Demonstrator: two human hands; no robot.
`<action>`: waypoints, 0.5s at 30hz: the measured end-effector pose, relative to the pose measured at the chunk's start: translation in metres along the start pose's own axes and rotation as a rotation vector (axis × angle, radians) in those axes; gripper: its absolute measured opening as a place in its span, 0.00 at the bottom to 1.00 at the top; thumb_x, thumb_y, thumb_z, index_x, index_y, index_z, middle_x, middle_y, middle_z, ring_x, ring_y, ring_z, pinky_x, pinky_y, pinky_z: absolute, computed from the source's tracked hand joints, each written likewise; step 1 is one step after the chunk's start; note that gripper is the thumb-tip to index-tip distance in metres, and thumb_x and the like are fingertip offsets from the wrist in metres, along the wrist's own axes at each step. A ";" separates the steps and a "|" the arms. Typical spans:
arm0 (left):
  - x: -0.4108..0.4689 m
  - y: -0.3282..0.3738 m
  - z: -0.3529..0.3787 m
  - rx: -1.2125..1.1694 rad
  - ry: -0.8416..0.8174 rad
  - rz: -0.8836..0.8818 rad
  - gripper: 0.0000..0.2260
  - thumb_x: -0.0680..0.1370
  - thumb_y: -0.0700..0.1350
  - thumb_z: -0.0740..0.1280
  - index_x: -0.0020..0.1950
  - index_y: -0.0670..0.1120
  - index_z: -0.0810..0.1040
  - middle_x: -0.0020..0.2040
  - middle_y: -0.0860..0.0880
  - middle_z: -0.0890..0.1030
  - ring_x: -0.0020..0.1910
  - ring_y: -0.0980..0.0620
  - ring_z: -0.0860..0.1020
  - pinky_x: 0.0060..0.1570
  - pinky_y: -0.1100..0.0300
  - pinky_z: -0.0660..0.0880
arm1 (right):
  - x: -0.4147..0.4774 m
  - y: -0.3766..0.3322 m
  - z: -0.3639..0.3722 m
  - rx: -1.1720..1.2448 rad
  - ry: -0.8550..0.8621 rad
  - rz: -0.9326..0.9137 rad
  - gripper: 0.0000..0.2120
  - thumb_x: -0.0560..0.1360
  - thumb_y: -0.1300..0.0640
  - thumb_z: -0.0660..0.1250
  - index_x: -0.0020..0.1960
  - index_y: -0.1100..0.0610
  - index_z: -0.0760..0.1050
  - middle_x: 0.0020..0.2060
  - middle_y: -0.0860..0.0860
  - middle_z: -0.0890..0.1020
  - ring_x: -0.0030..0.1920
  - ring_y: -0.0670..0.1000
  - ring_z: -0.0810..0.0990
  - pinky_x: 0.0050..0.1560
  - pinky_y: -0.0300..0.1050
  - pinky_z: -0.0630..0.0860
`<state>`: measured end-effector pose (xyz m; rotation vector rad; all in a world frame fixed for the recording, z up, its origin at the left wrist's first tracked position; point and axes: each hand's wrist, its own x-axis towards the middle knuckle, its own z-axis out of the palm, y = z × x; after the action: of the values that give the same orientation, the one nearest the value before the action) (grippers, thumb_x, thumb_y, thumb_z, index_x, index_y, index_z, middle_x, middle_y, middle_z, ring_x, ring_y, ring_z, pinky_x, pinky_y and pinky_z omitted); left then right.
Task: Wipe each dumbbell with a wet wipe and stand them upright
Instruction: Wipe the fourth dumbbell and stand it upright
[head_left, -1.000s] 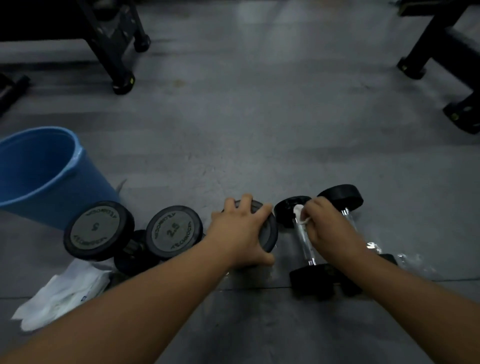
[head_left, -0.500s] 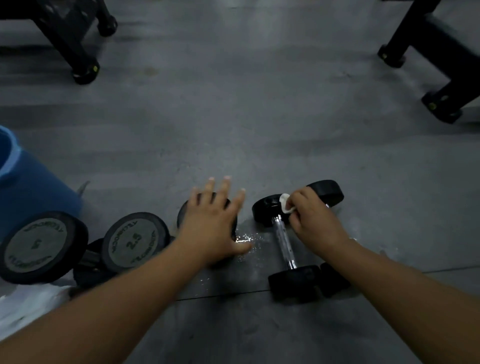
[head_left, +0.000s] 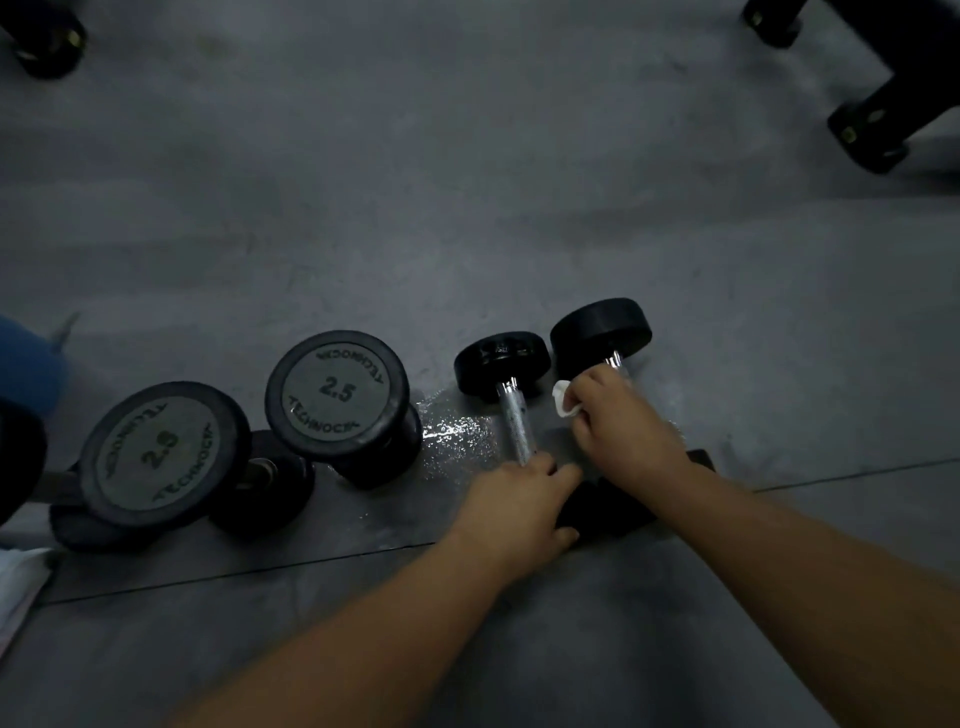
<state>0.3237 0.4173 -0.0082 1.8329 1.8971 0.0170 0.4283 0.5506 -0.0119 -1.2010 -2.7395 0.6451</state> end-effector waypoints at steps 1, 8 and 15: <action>-0.001 0.001 0.000 0.008 0.002 0.008 0.22 0.74 0.55 0.69 0.63 0.51 0.66 0.60 0.47 0.72 0.58 0.42 0.75 0.49 0.49 0.75 | -0.001 0.000 0.002 0.002 -0.010 -0.003 0.04 0.73 0.62 0.63 0.47 0.55 0.73 0.51 0.50 0.72 0.43 0.51 0.74 0.43 0.48 0.74; -0.013 0.000 0.001 0.064 0.085 0.061 0.13 0.76 0.40 0.63 0.60 0.47 0.70 0.60 0.48 0.72 0.59 0.43 0.72 0.42 0.51 0.73 | -0.015 -0.012 -0.004 -0.013 -0.029 -0.034 0.05 0.74 0.63 0.63 0.48 0.56 0.73 0.52 0.50 0.72 0.42 0.50 0.73 0.40 0.42 0.70; -0.090 -0.066 -0.007 0.286 -0.032 0.319 0.14 0.73 0.39 0.61 0.58 0.50 0.72 0.58 0.51 0.73 0.53 0.44 0.72 0.40 0.53 0.69 | -0.066 -0.051 -0.007 -0.100 -0.136 -0.218 0.04 0.73 0.60 0.64 0.47 0.56 0.74 0.51 0.52 0.73 0.44 0.57 0.77 0.43 0.53 0.76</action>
<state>0.2563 0.3287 0.0058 2.2967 1.6330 -0.1829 0.4406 0.4743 0.0211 -0.8868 -2.9908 0.5918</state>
